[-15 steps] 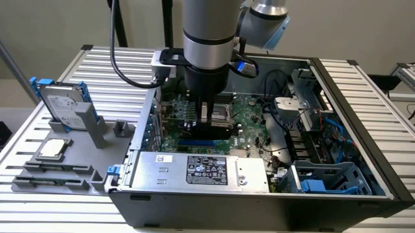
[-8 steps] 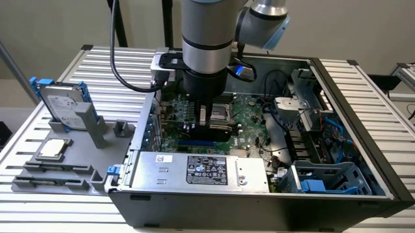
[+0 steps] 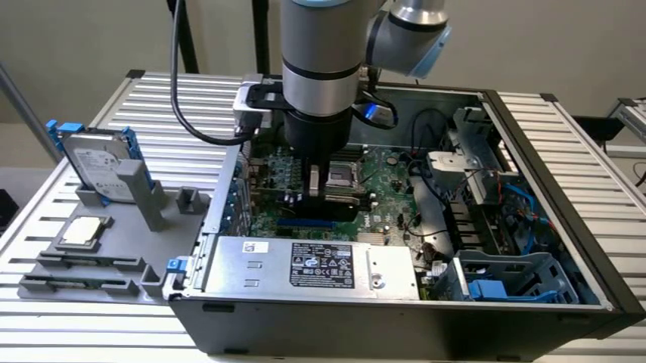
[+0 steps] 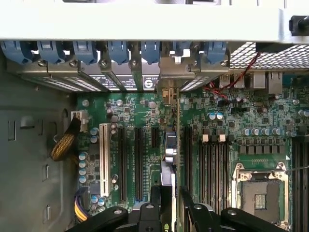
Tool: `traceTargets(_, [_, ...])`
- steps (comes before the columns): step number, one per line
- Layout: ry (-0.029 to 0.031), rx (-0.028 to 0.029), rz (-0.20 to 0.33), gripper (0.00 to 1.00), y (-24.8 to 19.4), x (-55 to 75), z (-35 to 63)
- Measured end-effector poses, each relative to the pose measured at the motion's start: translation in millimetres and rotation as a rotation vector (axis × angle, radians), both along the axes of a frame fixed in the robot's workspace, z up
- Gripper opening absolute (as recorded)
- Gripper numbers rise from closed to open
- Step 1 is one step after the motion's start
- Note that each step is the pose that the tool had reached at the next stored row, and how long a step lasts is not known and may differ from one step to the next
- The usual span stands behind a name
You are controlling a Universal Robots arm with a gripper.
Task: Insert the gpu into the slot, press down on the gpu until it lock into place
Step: 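Insert the gpu into the slot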
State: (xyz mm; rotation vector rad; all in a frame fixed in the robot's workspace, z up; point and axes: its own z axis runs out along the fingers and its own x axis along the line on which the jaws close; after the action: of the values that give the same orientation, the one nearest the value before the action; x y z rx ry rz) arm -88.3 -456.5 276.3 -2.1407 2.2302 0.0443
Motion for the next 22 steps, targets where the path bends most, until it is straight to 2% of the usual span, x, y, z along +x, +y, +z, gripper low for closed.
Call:
traceTargets(9, [0.0080, -0.0001, 0.000, 0.26, 0.3, -1.0, -3.4])
traceTargets(17, [0.0108, 0.0001, 0.000, 0.26, 0.3, -0.9, -8.8])
traceTargets(22, [0.0161, 0.0001, 0.000, 0.26, 0.8, -0.9, -10.5])
